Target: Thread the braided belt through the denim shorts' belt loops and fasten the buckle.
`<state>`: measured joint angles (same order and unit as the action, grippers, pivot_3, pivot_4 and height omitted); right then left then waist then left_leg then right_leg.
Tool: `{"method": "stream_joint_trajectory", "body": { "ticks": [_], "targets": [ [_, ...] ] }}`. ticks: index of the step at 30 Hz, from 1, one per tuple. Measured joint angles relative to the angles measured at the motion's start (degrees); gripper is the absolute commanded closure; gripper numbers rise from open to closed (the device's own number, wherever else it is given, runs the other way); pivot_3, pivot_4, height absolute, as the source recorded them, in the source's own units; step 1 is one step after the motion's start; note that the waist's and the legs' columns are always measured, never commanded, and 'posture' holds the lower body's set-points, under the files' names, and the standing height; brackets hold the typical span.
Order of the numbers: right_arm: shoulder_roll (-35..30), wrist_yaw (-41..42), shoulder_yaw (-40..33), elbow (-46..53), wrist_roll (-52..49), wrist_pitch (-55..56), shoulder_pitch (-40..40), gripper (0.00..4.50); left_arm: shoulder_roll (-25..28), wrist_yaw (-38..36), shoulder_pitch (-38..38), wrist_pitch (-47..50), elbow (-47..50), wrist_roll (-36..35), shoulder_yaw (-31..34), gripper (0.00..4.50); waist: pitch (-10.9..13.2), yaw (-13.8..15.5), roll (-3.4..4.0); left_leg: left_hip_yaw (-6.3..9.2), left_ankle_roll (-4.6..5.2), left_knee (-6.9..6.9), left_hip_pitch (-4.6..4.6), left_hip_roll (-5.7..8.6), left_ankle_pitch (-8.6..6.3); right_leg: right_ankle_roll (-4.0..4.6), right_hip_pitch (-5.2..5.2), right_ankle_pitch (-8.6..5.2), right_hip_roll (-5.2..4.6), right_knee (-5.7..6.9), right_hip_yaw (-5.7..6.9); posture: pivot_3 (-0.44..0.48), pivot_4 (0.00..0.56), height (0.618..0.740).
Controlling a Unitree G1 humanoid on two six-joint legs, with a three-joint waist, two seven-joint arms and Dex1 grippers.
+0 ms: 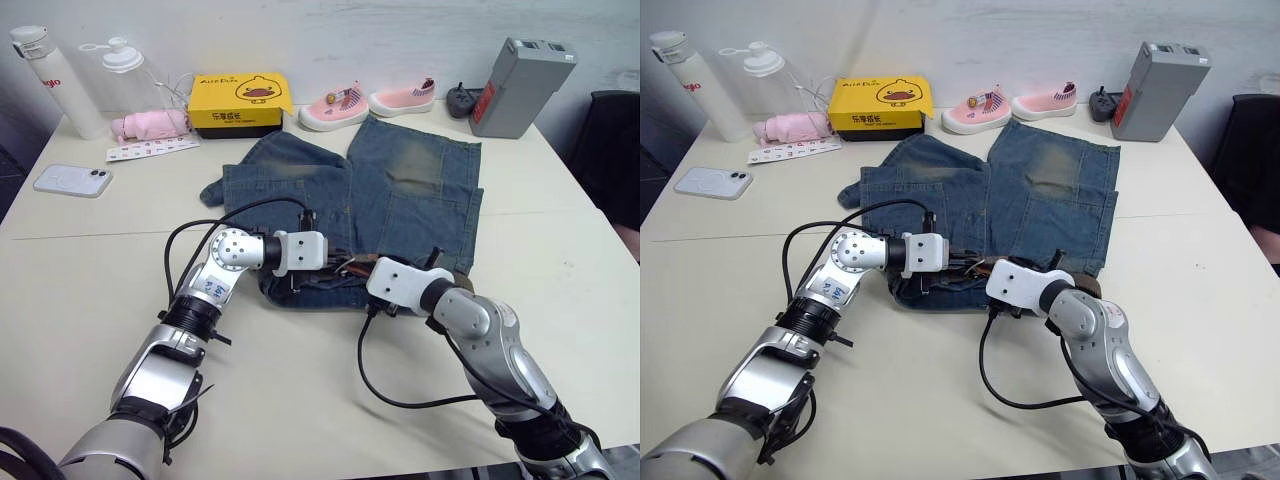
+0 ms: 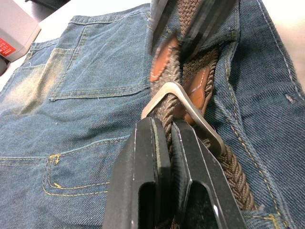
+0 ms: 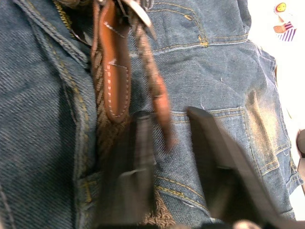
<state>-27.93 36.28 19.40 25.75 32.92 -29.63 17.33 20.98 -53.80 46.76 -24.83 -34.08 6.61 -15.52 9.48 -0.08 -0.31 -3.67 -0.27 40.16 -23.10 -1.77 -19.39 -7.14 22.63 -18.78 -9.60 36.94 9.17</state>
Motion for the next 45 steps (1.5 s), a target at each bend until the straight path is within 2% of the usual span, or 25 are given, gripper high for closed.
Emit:
{"method": "stream_joint_trajectory", "body": {
  "ticks": [4,11,16,22,27,28,29,33,38,45],
  "targets": [
    [0.17,-0.47,0.41,-0.38,0.64,0.51,-0.01,4.42,0.17,0.01,-0.07,0.00,0.04,0.00,0.00,4.50,0.00,-0.02,0.00,0.00,0.00,0.00,0.00,0.00,0.00,0.00,0.00,0.00,0.00,0.00,0.00,0.000,0.150,0.683],
    [1.27,-0.63,0.65,-0.42,0.94,0.51,-0.81,4.50,0.55,-0.86,-2.33,5.05,4.41,-3.20,2.07,1.66,0.00,-0.07,0.00,0.01,0.00,0.00,0.00,-0.02,0.00,0.00,0.00,0.00,0.00,0.01,0.01,0.000,0.150,0.683],
    [1.25,-1.46,0.62,-0.76,1.55,0.99,-1.63,4.50,5.79,-5.95,-9.78,15.54,15.10,-9.95,4.60,1.66,0.00,-0.54,0.02,0.00,-0.01,-0.01,0.04,-0.05,0.01,0.00,0.01,0.00,0.00,0.05,-0.01,0.000,0.150,0.683],
    [0.69,-2.26,0.60,-1.17,1.89,2.23,-2.04,4.50,12.05,-7.41,-13.26,27.22,18.12,-15.50,10.52,1.66,0.00,-0.33,0.02,0.00,-0.01,0.03,0.03,-0.04,0.01,0.00,0.01,0.00,0.00,0.06,-0.03,0.000,0.150,0.683],
    [0.65,-2.77,0.58,-1.20,1.94,2.89,-2.10,4.50,11.98,-7.36,-14.45,33.43,20.11,-17.96,11.14,1.66,0.01,-0.10,0.01,0.00,-0.01,0.03,0.02,-0.02,0.00,0.00,0.01,0.00,0.00,0.06,-0.05,0.000,0.150,0.683],
    [0.64,-2.80,0.58,-1.20,1.95,2.99,-2.12,4.50,11.82,-7.38,-14.54,33.89,20.26,-18.04,11.11,2.18,0.00,-0.13,0.02,0.00,-0.01,0.03,0.02,-0.03,0.00,0.00,0.01,0.00,0.00,0.06,-0.04,0.000,0.150,0.683],
    [0.63,-2.81,0.58,-1.20,1.95,3.10,-2.15,4.50,11.69,-7.41,-14.74,34.14,20.35,-18.04,11.07,2.31,0.00,-0.13,0.02,0.00,-0.01,0.03,0.02,-0.03,0.00,0.00,0.01,0.00,0.00,0.06,-0.03,0.000,0.150,0.683],
    [-0.23,-2.84,0.15,-1.16,1.95,3.34,-3.05,4.50,11.13,-8.25,-16.17,34.47,20.69,-17.42,8.41,4.05,0.00,-0.12,0.02,-0.01,-0.01,0.03,0.02,-0.03,0.00,0.00,0.01,0.00,0.00,0.07,-0.04,0.000,0.150,0.683],
    [-3.54,-2.84,-5.26,0.82,1.02,4.52,-7.29,4.50,11.30,-8.47,-16.28,32.17,20.42,-15.62,5.63,4.05,-0.04,0.04,0.01,-0.02,0.00,0.03,0.06,-0.02,0.00,0.00,-0.04,0.00,0.00,0.06,-0.06,0.000,0.150,0.683],
    [-10.32,-2.86,-18.17,3.53,-3.31,9.26,-18.32,4.50,12.43,-8.22,-17.33,28.80,19.62,-13.99,4.84,4.05,-0.24,-0.05,0.06,-0.18,0.00,-0.12,0.41,-0.04,-0.01,0.00,-0.23,0.00,0.00,0.06,-0.11,0.000,0.150,0.683]
  ]
}}
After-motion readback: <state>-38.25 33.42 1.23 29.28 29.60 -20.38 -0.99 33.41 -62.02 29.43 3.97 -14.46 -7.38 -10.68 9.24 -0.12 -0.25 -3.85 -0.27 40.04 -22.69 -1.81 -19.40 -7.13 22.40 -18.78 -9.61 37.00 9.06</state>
